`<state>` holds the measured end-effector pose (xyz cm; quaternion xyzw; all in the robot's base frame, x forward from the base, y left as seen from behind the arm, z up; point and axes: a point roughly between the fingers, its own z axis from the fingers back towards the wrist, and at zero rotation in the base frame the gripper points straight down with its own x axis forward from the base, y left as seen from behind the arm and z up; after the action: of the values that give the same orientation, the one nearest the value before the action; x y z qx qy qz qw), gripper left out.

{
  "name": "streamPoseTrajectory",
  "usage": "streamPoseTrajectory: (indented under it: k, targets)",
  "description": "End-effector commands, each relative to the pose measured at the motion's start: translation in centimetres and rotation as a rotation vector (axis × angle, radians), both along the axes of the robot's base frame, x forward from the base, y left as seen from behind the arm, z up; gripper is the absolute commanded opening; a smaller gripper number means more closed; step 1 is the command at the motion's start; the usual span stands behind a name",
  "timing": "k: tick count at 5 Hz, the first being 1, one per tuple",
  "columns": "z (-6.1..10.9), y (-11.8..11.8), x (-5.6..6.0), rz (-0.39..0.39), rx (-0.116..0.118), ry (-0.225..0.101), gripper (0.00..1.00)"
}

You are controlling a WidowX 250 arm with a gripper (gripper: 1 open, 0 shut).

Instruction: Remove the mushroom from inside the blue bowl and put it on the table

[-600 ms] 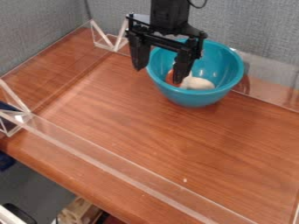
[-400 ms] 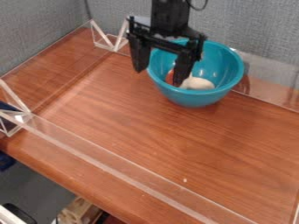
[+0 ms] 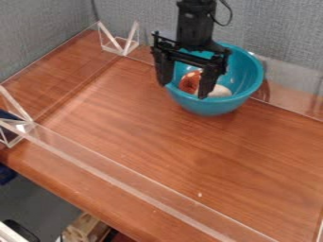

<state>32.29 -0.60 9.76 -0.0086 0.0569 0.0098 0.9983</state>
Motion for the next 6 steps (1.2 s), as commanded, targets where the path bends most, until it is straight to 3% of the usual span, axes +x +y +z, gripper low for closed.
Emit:
streamPoseTrajectory:
  k: [1, 4, 5, 6]
  targets:
    - [1.3, 0.1, 1.9, 0.014, -0.003, -0.071, 1.0]
    - [-1.4, 0.1, 3.7, 0.035, 0.003, -0.055, 1.0]
    - [-2.2, 0.2, 4.1, 0.04, 0.009, -0.047, 0.0]
    - [-2.3, 0.2, 4.2, 0.04, 0.008, -0.048, 0.0]
